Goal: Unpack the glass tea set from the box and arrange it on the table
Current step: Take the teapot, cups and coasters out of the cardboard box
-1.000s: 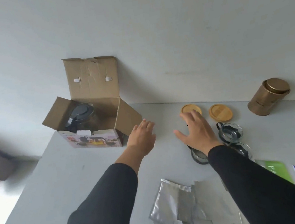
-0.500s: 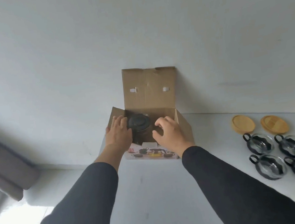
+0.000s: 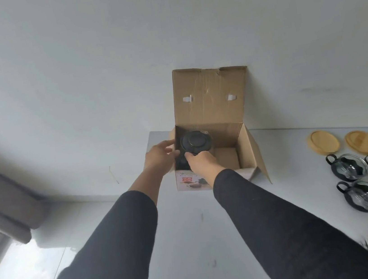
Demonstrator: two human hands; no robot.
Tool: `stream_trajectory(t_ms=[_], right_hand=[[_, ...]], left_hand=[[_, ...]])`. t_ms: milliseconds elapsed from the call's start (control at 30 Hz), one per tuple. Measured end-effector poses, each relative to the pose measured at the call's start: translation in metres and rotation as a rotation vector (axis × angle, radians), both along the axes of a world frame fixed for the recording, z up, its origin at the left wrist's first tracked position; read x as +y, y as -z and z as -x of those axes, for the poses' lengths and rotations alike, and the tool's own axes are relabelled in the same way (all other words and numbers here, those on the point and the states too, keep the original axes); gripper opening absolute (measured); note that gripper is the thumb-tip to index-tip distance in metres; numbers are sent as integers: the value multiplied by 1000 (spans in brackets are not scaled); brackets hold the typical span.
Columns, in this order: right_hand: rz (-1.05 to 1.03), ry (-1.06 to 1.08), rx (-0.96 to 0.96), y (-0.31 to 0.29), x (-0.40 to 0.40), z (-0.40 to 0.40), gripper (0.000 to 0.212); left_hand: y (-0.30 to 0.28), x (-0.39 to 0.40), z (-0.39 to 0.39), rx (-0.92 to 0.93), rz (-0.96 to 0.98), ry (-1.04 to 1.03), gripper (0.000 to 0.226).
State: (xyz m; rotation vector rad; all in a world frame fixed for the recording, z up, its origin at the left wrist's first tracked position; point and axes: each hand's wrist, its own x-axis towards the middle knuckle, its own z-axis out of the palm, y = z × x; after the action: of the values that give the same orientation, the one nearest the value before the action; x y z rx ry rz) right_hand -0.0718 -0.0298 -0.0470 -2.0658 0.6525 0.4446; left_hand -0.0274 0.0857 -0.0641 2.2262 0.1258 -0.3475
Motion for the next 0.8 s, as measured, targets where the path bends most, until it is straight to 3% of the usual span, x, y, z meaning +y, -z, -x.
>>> stream_trajectory(t_ms=[200,333,600,800], right_hand=[[11,-85,118,-7,8,-8,45],[-71,28,162,-7,8,-12,49],[-519,395,9,-12,-13,-5,44],[-678,444,-104,-34,-38,4,37]], left_hand=[[4,-4,5,48,144,-142,39],[7,-7,6,63,186,-204,36],[9,-11,7,58,189,-296,31],[7,-15,11,51,106,-298,32]])
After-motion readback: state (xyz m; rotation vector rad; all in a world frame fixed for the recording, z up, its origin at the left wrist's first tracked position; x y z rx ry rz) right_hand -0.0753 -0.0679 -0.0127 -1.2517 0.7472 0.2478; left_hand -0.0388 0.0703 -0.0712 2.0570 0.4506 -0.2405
